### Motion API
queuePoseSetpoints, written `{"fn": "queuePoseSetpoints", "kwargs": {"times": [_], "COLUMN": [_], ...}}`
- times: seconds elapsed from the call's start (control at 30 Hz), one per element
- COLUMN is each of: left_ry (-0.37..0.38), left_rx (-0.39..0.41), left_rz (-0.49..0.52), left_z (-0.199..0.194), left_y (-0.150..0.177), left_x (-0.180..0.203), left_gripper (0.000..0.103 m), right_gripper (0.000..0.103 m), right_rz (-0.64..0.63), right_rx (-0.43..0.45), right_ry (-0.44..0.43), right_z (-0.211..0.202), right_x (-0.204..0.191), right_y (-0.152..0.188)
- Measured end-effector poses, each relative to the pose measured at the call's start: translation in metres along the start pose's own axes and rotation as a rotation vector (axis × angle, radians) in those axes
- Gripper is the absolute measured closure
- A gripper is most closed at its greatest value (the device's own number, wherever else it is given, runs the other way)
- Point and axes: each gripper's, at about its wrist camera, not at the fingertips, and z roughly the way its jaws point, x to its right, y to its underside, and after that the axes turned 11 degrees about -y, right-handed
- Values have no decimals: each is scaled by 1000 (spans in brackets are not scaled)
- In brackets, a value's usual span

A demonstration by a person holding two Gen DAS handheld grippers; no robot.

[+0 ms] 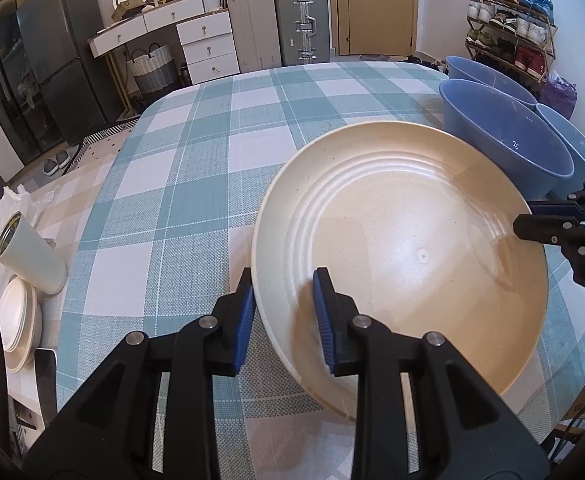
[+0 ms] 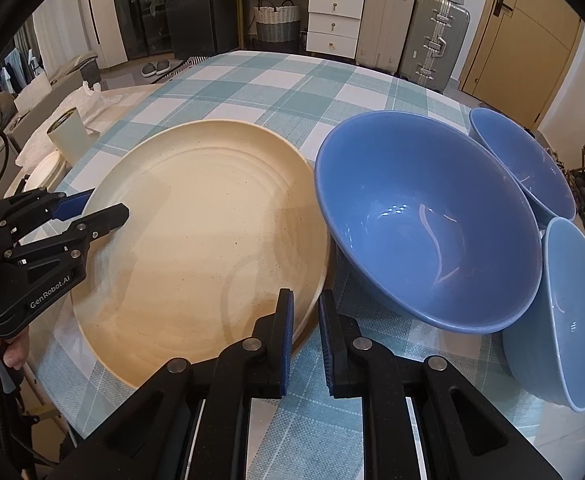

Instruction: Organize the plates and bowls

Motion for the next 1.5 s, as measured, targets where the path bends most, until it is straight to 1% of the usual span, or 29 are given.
{"fn": "queuePoseSetpoints", "kwargs": {"times": [0.1, 0.27, 0.6, 0.83, 0.97, 1.03, 1.07, 1.1, 1.13, 1.17, 1.2, 1.23, 1.27, 1.3, 1.33, 1.4, 1.43, 1.5], "left_ry": [-6, -26, -39, -28, -15, 9, 27, 45, 56, 63, 69, 81, 101, 118, 135, 161, 172, 197], "left_rx": [0, 3, -4, -15, -20, -33, -42, -49, -50, -42, -35, -30, -27, -28, -32, -44, -46, -40], "left_rz": [5, 25, 62, 57, 55, 44, 39, 33, 27, 19, 16, 12, 5, -1, -9, -25, -34, -55], "left_z": [0, 1, 4, 8, 10, 10, 9, 9, 7, 5, 2, 0, -3, -6, -8, -12, -14, -21], "left_y": [1, 2, 5, 6, 5, 5, 5, 5, 5, 4, 4, 4, 3, 3, 2, 1, 0, -3], "left_x": [1, 4, 12, 12, 10, 8, 7, 6, 5, 4, 3, 2, 1, 0, -1, -4, -6, -11], "left_gripper": [78, 78, 78, 78, 78, 73, 66, 56, 52, 43, 37, 35, 30, 28, 28, 26, 26, 22], "right_gripper": [90, 90, 89, 89, 89, 89, 88, 87, 86, 84, 79, 76, 69, 60, 55, 37, 33, 20], "right_rz": [3, -29, -39, -45, -39, -29, -25, -21, -18, -17, -18, -19, -18, -18, -20, -30, -35, -38], "right_rx": [0, -8, -19, -14, -12, -6, -5, -2, 1, 5, 10, 16, 21, 30, 42, 65, 76, 95], "right_ry": [0, 42, 63, 77, 69, 56, 48, 38, 31, 21, 9, -3, -16, -33, -43, -53, -60, -59], "right_z": [0, 4, 10, 10, 9, 7, 6, 4, 3, 1, -1, -3, -6, -9, -13, -20, -23, -30], "right_x": [0, -5, -5, -7, -6, -4, -3, -2, -2, -2, -3, -5, -6, -8, -10, -15, -17, -21], "right_y": [0, 0, 4, 7, 9, 9, 10, 10, 10, 10, 10, 9, 9, 8, 8, 6, 5, 2]}}
